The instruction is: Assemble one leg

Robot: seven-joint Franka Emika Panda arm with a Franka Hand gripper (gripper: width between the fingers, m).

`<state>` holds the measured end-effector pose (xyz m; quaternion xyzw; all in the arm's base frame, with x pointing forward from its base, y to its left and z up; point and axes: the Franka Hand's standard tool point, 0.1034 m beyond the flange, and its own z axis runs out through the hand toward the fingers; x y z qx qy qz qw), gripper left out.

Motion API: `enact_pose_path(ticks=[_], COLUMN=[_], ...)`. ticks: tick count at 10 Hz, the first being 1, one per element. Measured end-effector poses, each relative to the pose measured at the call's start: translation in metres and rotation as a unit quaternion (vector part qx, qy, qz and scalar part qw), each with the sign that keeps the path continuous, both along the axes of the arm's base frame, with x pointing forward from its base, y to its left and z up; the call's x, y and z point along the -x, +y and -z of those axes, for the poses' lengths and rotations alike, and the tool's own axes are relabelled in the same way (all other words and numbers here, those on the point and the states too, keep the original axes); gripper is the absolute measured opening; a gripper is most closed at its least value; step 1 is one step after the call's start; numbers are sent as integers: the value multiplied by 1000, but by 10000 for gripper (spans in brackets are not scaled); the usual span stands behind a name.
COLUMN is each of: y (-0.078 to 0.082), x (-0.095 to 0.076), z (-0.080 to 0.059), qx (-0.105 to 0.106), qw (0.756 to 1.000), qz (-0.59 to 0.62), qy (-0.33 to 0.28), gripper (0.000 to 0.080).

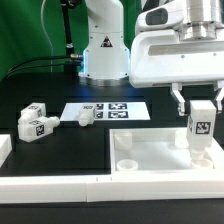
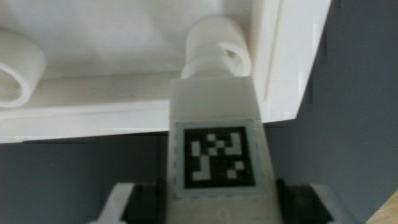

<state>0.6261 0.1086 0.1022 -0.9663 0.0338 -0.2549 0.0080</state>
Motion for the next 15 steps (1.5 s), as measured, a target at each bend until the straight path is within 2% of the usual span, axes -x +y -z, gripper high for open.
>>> enact_pose_path(ticks=[6, 8, 10, 15], y=[8, 5, 5, -3], x=[-3, -3, 3, 1], z=[8, 11, 22, 23], qx=[3, 4, 8, 23], qw=[1000, 999, 999, 998], qz=[-7, -5, -8, -25], qy=[-23, -35, -35, -51], gripper=[285, 285, 285, 294])
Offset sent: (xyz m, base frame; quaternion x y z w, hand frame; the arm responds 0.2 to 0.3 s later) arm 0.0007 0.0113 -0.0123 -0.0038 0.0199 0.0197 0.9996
